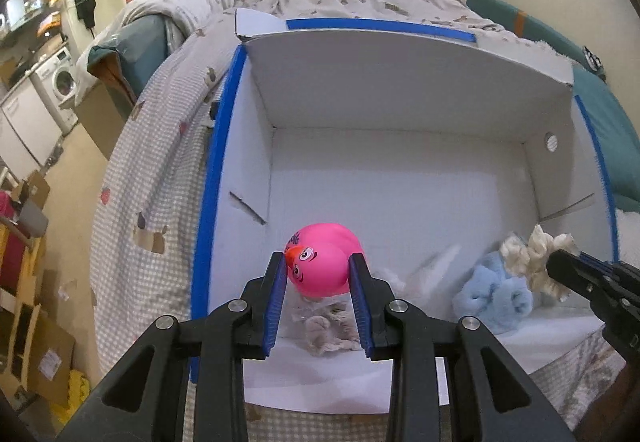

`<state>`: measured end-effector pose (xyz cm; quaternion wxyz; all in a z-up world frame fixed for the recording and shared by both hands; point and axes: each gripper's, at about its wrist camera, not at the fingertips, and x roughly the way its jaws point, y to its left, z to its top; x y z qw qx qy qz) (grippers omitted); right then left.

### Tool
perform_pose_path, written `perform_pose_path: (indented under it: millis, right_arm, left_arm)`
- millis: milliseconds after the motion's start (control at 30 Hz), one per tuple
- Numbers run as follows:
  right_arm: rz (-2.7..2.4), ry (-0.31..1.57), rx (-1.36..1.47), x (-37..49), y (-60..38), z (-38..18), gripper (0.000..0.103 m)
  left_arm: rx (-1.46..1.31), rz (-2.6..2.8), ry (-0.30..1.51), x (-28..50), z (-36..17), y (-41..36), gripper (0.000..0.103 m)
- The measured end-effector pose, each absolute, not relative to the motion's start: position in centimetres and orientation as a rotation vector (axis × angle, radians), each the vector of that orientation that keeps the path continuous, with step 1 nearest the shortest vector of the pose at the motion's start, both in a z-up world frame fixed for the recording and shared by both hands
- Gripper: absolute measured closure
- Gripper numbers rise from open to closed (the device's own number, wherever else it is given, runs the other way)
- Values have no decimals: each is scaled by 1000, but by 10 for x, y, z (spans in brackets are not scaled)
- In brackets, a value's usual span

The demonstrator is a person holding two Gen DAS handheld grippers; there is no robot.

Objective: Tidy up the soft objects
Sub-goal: 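Carry the pink duck and white cloth over the box with both tools, then open both tools to drop the duck and cloth into the box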

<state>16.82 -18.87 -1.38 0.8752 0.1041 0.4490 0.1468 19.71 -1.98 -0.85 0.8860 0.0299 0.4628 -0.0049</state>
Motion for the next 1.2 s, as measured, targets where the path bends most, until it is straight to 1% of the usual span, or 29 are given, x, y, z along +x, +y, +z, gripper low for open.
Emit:
perform_pose_path:
  millis: [400,600,767,800,833,867,900,933,1000,1067,1100,1133,1200]
  right_arm:
    - [303,946,204,166,-186,-19,88]
    - [296,961,198,168,-186,-23,88]
    - [291,962,201,169,-187,-24,88]
    - [292,964,203,169,-187,-25,88]
    - [291,965,203,169,-187,-25,88]
    - [289,965,202,169,-187,-25,88]
    - [289,966,202,170,-187,-25,88]
    - [288,967,203,170,-188,-26,88]
    - [284,967,209,170,-188,-27,88]
    - [288,974,228,172,-190,-28,88]
    - [287,976,237,172,-191,-28,87]
    - [283,977,246,172,-192,-29,81]
    - [270,975,261,173,-195,-29,57]
  left_arm:
    - [66,-13,970,194,-11,-20,74]
    - [87,-21,1021,196,-23,-24,74]
    - [79,-15,1019,196,-22,-22,74]
    - [86,-9,1015,196,-21,-22,71]
    - [88,-5,1015,196,-21,-22,63]
    - [88,-2,1014,195,-21,-22,58]
    - [84,-3,1014,195,-21,-21,50]
    - [78,-5,1013,194,-21,-20,45]
    - [76,-9,1015,194,-20,-21,42]
    - [88,-10,1017,194,-20,-22,42]
    - [94,-9,1019,194,-21,-23,42]
    - [95,-9,1021,195,-21,-23,42]
    - [92,-9,1025,195,-21,-23,42]
